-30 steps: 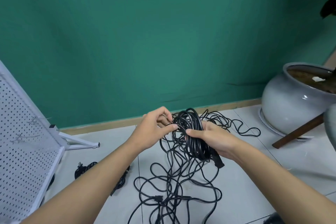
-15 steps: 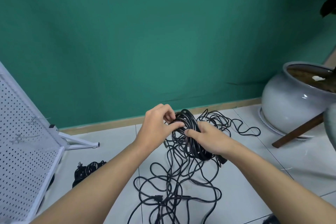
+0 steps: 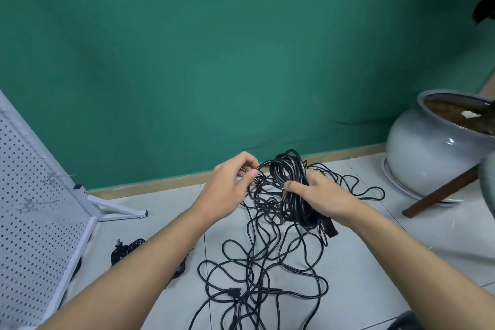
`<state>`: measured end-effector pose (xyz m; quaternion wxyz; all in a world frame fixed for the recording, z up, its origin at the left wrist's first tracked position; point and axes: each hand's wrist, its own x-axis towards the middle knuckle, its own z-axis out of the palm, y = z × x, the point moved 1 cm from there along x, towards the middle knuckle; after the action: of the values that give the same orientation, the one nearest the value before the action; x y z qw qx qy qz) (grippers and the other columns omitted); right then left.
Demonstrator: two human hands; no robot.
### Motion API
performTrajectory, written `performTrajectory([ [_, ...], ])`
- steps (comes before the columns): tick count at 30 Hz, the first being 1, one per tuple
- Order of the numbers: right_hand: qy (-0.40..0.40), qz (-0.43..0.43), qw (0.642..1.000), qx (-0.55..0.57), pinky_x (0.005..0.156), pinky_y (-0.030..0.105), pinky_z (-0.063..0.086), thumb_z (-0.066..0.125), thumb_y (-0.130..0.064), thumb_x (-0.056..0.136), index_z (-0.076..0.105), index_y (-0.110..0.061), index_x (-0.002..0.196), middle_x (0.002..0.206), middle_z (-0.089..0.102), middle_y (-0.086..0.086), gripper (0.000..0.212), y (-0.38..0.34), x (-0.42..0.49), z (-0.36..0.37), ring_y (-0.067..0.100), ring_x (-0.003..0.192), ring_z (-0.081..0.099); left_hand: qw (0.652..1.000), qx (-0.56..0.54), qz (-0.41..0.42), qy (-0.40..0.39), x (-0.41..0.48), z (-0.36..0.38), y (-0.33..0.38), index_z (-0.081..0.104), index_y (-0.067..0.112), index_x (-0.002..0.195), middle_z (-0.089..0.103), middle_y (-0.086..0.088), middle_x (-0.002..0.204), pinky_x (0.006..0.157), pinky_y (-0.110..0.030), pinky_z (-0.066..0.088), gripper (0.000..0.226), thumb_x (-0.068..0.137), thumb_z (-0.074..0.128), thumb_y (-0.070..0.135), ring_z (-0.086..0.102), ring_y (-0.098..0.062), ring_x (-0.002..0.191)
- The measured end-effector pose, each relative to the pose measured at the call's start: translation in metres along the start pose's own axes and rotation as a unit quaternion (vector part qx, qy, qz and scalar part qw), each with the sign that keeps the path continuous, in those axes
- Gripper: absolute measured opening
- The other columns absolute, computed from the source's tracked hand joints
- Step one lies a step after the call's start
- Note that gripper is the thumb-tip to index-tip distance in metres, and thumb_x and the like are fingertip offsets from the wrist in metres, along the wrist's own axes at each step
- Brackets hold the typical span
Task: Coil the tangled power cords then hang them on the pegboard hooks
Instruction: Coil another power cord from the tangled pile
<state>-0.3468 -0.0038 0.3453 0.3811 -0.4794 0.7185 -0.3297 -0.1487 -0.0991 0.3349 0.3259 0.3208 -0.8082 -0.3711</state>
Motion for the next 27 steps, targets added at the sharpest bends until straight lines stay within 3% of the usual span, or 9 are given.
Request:
performTrajectory([
  [3, -0.065, 0.045, 0.997, -0.003, 0.077, 0.045, 0.059, 0.073, -0.05, 0.08, 0.061, -0.009, 0.101, 0.079, 0.072, 0.006, 0.047, 0.003, -0.005, 0.002, 0.018, 0.066, 0.067, 0.999, 0.024, 0.026, 0.026, 0.005, -0.003, 0.003, 0.062, 0.025, 0.095, 0.064, 0.003, 0.091, 0.075, -0.021, 0.049, 0.019, 0.102, 0.058, 0.008, 0.065, -0.013, 0.082],
  [5, -0.091, 0.057, 0.994, -0.033, 0.073, 0.048, 0.055, 0.071, -0.056, 0.07, 0.063, -0.01, 0.101, 0.077, 0.071, 0.004, 0.057, 0.008, -0.006, 0.006, 0.019, 0.065, 0.064, 0.998, 0.023, 0.031, 0.041, 0.007, -0.001, 0.005, 0.066, 0.023, 0.094, 0.064, 0.005, 0.09, 0.075, -0.027, 0.054, 0.018, 0.101, 0.06, 0.008, 0.064, -0.014, 0.079],
  [8, -0.083, 0.049, 0.995, -0.008, 0.069, 0.04, 0.045, 0.067, -0.049, 0.073, 0.06, -0.015, 0.093, 0.073, 0.064, 0.003, 0.04, 0.008, -0.005, 0.01, 0.019, 0.064, 0.057, 0.998, -0.013, -0.003, 0.066, 0.009, 0.003, 0.006, 0.071, 0.019, 0.09, 0.065, 0.012, 0.076, 0.073, -0.038, 0.06, 0.015, 0.098, 0.065, 0.008, 0.065, -0.01, 0.066],
  [11, -0.069, 0.016, 0.993, 0.092, 0.063, 0.039, 0.042, 0.065, -0.03, 0.088, 0.057, -0.018, 0.078, 0.069, 0.061, 0.006, 0.017, 0.001, -0.005, 0.015, 0.022, 0.058, 0.053, 0.994, -0.045, -0.039, 0.087, 0.011, 0.002, 0.003, 0.072, 0.022, 0.089, 0.067, 0.005, 0.069, 0.075, -0.045, 0.062, 0.015, 0.097, 0.067, 0.011, 0.067, -0.019, 0.068],
  [14, -0.049, -0.013, 0.989, 0.138, 0.06, 0.036, 0.044, 0.061, -0.021, 0.098, 0.055, -0.018, 0.079, 0.066, 0.059, 0.005, 0.021, -0.002, -0.004, 0.017, 0.022, 0.056, 0.052, 0.99, -0.08, -0.067, 0.092, 0.009, 0.001, 0.002, 0.071, 0.022, 0.087, 0.069, -0.003, 0.072, 0.073, -0.05, 0.063, 0.013, 0.097, 0.068, 0.012, 0.068, -0.031, 0.073],
  [19, 0.007, -0.058, 0.995, 0.084, 0.073, 0.036, 0.054, 0.06, -0.017, 0.1, 0.065, -0.011, 0.098, 0.078, 0.073, -0.006, 0.009, -0.006, -0.002, 0.014, 0.014, 0.069, 0.065, 0.975, -0.153, -0.134, 0.083, 0.005, 0.006, 0.011, 0.07, 0.012, 0.088, 0.071, -0.016, 0.082, 0.069, -0.036, 0.064, 0.01, 0.098, 0.068, 0.012, 0.075, -0.023, 0.076],
  [22, -0.008, -0.061, 0.993, 0.099, 0.085, 0.037, 0.057, 0.059, -0.017, 0.102, 0.067, -0.018, 0.113, 0.101, 0.079, -0.003, 0.014, -0.008, -0.004, 0.019, 0.012, 0.089, 0.073, 0.972, -0.146, -0.165, 0.083, 0.005, 0.009, 0.01, 0.073, 0.014, 0.088, 0.076, -0.005, 0.076, 0.078, -0.037, 0.063, 0.009, 0.097, 0.071, 0.017, 0.076, -0.023, 0.082],
  [24, -0.017, -0.07, 0.99, 0.119, 0.079, 0.028, 0.056, 0.057, -0.014, 0.104, 0.065, -0.018, 0.119, 0.105, 0.079, -0.003, 0.018, -0.01, -0.006, 0.02, 0.007, 0.091, 0.073, 0.971, -0.139, -0.173, 0.084, 0.006, 0.009, 0.009, 0.074, 0.015, 0.088, 0.076, -0.002, 0.075, 0.083, -0.036, 0.062, 0.009, 0.096, 0.072, 0.018, 0.076, -0.018, 0.079],
  [27, -0.017, -0.074, 0.99, 0.12, 0.07, 0.022, 0.055, 0.057, -0.013, 0.104, 0.066, -0.018, 0.113, 0.089, 0.077, -0.012, 0.014, -0.01, -0.007, 0.019, 0.007, 0.08, 0.071, 0.967, -0.16, -0.181, 0.079, 0.008, 0.008, 0.012, 0.074, 0.013, 0.088, 0.076, -0.003, 0.074, 0.077, -0.032, 0.063, 0.008, 0.096, 0.072, 0.016, 0.077, -0.021, 0.079],
])
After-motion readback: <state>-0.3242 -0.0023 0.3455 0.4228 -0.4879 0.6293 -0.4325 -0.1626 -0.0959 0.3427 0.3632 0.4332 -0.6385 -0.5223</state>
